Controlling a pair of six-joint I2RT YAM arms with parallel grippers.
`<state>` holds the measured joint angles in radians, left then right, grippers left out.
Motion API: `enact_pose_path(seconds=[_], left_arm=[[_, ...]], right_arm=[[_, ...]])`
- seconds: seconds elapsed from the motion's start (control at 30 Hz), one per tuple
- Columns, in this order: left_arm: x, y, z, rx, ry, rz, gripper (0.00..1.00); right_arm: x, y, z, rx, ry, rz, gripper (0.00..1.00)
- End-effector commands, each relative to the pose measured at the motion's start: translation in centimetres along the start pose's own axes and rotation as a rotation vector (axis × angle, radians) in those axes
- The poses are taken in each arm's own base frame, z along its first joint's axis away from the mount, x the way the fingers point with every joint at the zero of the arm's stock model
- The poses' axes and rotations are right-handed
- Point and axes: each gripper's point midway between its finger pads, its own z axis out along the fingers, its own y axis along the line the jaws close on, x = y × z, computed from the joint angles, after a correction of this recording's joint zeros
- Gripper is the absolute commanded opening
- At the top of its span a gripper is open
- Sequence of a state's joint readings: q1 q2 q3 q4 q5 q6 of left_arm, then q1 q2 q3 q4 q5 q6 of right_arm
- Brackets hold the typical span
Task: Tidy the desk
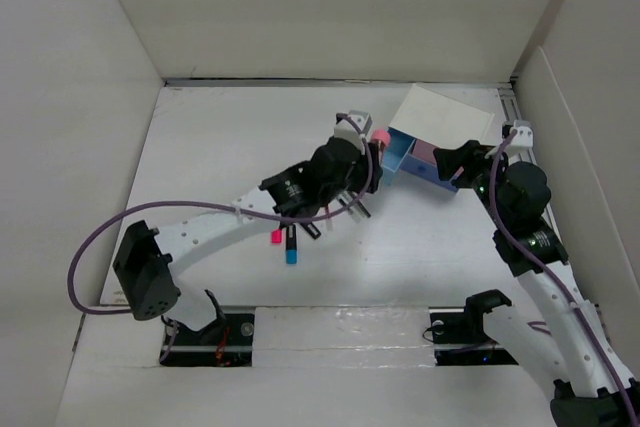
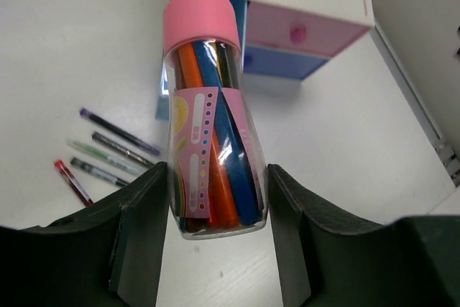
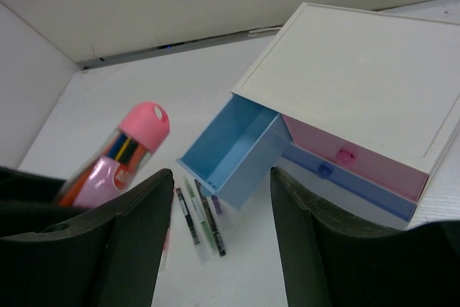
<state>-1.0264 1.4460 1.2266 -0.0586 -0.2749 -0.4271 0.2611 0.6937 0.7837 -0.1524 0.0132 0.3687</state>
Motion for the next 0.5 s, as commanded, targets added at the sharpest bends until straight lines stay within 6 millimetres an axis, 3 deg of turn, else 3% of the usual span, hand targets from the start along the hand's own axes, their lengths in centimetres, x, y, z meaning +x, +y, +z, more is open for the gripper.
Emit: enact_pose_path(seconds=[0.0,0.03,0.07,0.1,0.13,0.17,0.2,0.3,0.47], left_arm=[[-4.3,-2.9,-0.1,0.115,-0.019,0.049,0.0],[-4.6,-2.9,0.3,0.114,-0.008,0.062,0.0],[-3.5,-2.7,1.3,0.095,0.04,0.085,0.0],[-5.1,-3.0,1.6,0.094,0.025,0.099,0.0],[-5.1,-3.1,1.9,0.092,0.041,0.11,0.0],[-3.9,-2.3,3.0,0.059,0.092,0.126,0.0],[-4.7,-2.8,3.1,0.066,0.083,0.128,0.0],[-4.6,-2.2,4.2,0.05,0.121,0.121,0.0],[-3.3,-1.1,5.2,0.008,0.184,0.135,0.0]], right_arm=[[-1.6,1.1,-0.5,-0.047,-0.033,-0.013,0.62],[-1.6,1.2,-0.5,-0.049,-0.034,-0.014,0.62],[-1.6,1.2,-0.5,-0.051,-0.033,-0.013,0.62],[-1.5,1.2,-0.5,-0.052,-0.029,-0.014,0.62],[-1.6,1.3,-0.6,-0.058,-0.035,-0.013,0.62],[-1.6,1.4,-0.7,-0.063,-0.038,-0.009,0.62],[-1.2,1.4,-0.7,-0.07,-0.03,-0.009,0.62],[-1.1,1.5,-0.9,-0.083,-0.035,-0.003,0.62],[-0.5,1.7,-1.1,-0.1,-0.024,-0.004,0.62]])
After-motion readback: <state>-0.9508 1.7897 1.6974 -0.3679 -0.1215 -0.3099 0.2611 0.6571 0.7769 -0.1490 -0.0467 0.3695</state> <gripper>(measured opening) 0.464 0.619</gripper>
